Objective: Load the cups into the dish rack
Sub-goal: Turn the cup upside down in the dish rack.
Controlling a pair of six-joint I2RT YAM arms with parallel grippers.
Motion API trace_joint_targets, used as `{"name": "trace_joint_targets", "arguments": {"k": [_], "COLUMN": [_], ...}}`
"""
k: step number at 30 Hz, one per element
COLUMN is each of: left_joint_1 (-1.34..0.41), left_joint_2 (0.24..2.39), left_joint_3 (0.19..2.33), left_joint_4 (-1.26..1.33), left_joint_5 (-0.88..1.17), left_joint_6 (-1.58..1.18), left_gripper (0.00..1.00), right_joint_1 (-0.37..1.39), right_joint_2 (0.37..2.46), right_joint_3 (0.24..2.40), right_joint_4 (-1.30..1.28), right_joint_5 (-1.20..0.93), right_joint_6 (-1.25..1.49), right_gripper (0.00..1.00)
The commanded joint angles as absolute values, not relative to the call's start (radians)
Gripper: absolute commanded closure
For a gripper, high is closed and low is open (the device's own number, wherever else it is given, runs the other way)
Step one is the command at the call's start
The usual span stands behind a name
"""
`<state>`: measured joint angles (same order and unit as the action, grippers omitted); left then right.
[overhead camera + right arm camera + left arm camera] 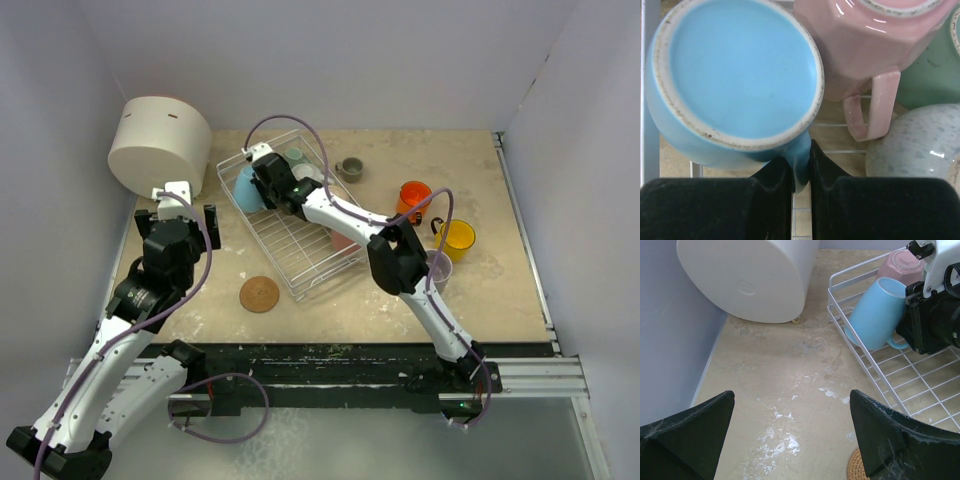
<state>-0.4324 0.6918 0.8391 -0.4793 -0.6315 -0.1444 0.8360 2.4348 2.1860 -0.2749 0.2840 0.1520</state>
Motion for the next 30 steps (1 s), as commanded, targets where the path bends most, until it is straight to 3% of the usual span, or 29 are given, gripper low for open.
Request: {"name": "trace_joint_targets", "arguments": {"k": [1, 30], "left_joint_1": [-0.422, -0.407], "left_joint_2": [0.678, 0.673], "left_joint_3": [0.842, 0.841], "left_joint_4": [-0.434, -0.43], "left_joint_5": [-0.621, -0.598], "left_joint_6": [-0.128, -0.128], "left_gripper": [0.01, 0.01], "right_joint_1": [0.848, 0.904], "right_joint_2": [2.413, 2.368], "right_joint_3": [2.271, 2.12], "right_joint_4": [-0.158, 0.089], "right_joint_5": [0.338, 0.551], "right_joint_6": [0.135, -0.197], "right_gripper": [1.0, 1.0]}}
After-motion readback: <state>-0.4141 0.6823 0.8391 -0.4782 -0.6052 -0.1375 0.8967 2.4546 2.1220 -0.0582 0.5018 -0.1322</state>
